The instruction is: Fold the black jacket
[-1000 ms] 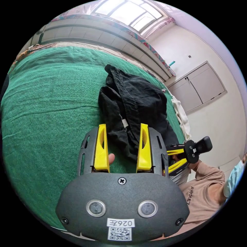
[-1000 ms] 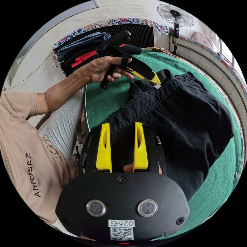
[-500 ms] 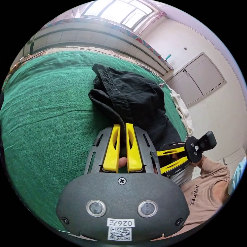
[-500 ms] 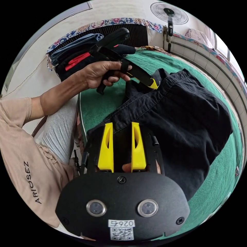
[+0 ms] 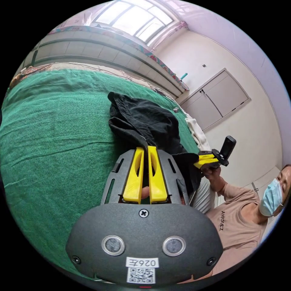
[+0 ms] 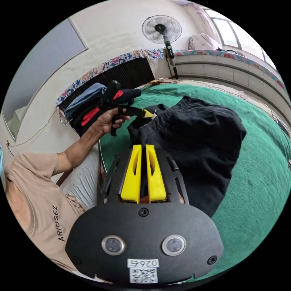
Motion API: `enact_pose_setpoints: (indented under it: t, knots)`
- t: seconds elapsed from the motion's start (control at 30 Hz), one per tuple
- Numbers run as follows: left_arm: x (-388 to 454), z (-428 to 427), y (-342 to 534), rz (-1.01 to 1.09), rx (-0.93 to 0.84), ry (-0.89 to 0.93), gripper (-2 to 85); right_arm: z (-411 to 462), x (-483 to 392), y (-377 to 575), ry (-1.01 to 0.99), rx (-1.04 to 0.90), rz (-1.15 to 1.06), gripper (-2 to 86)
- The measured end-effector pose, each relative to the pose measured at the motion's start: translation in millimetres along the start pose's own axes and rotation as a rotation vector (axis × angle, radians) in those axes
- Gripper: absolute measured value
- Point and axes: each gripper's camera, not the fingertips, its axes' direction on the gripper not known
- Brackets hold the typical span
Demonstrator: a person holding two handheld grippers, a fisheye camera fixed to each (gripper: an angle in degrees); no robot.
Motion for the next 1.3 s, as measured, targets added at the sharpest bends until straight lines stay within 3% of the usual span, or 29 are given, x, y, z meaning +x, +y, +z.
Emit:
enact_pose_setpoints:
  t: [0.27, 0.43, 0.57, 0.67, 0.73, 0.87, 1.0, 1.1, 1.13, 1.23, 1.3]
  knots:
    - [-2.9, -24.0, 0.0, -0.009, -0.007, 0.019, 0.3, -209.5, 130.7, 60.5, 0.140, 0.526, 0.503, -1.2]
    - [-17.3, -37.0, 6.8, -0.092, 0.026, 0.081, 0.2, -252.2, 165.6, 141.8, 0.267, 0.522, 0.847, -1.1]
    - [-15.4, -72.3, 17.1, -0.157, 0.223, -0.078, 0.8, -281.3, 169.2, 177.6, 0.422, 0.710, 1.081, -0.5]
    - [-0.4, -78.4, 11.1, -0.126, 0.328, -0.157, 5.5, -286.4, 140.9, 127.0, 0.546, 0.688, 0.847, 1.8]
    - [7.5, -63.8, -2.5, -0.103, 0.323, -0.172, 9.1, -265.6, 128.6, 74.2, 0.498, 0.591, 0.654, 5.5]
    - [14.8, 10.0, -56.5, -0.057, 0.086, -0.212, 17.0, -160.4, 89.3, -55.0, 0.384, 0.203, 0.234, 11.3]
    - [16.6, 69.5, -102.4, -0.027, -0.069, -0.310, 20.5, -66.4, 56.0, -118.8, 0.602, -0.012, -0.053, 12.5]
    - [33.3, 104.2, -127.0, 0.032, -0.171, -0.585, 15.1, -4.7, 65.2, -142.4, 0.652, -0.137, -0.129, 9.2]
    - [44.4, 117.4, -132.2, 0.112, -0.229, -0.668, 11.4, 20.0, 78.7, -148.1, 0.621, -0.264, -0.111, 7.3]
    - [64.6, 122.2, -142.4, 0.185, -0.281, -0.595, 1.6, 25.6, 96.3, -159.7, 0.500, -0.328, -0.032, 2.9]
    - [77.4, 105.7, -138.7, 0.222, -0.192, -0.568, 0.5, 2.3, 91.8, -163.1, 0.449, -0.290, -0.025, 0.0]
